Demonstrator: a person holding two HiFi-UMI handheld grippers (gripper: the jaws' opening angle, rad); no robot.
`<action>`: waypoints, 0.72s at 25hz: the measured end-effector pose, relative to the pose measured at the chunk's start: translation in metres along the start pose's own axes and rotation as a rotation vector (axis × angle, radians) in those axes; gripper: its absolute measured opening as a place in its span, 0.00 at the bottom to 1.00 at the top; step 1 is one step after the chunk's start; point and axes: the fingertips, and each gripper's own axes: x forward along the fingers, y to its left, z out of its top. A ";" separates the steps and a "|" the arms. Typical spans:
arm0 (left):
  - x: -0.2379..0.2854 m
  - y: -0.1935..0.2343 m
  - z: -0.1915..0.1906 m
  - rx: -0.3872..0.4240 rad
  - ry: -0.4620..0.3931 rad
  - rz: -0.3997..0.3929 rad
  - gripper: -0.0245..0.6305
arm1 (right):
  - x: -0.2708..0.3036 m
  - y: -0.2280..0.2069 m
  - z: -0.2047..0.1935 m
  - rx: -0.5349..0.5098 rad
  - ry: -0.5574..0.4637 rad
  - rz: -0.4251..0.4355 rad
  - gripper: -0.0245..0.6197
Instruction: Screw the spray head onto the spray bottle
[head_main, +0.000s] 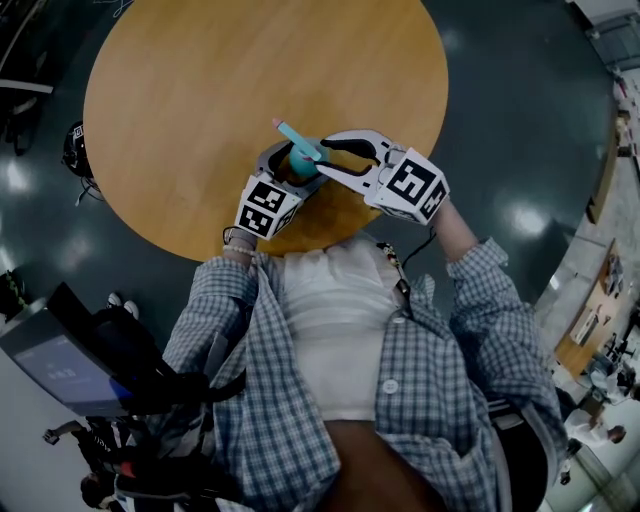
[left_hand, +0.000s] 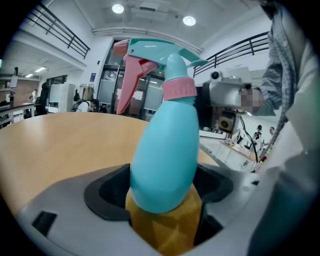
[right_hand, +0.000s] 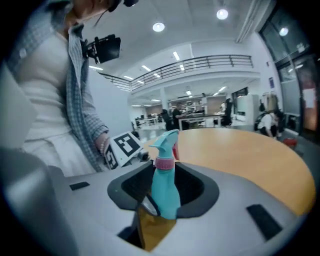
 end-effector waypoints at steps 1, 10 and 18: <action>0.000 -0.001 0.000 0.008 0.005 -0.015 0.62 | -0.001 0.000 0.002 0.003 0.011 0.079 0.22; -0.002 -0.010 -0.001 0.053 0.033 -0.100 0.62 | 0.009 0.004 0.013 -0.012 0.175 0.527 0.22; -0.008 -0.015 -0.002 0.054 0.039 -0.118 0.62 | 0.012 0.015 0.016 -0.035 0.213 0.646 0.22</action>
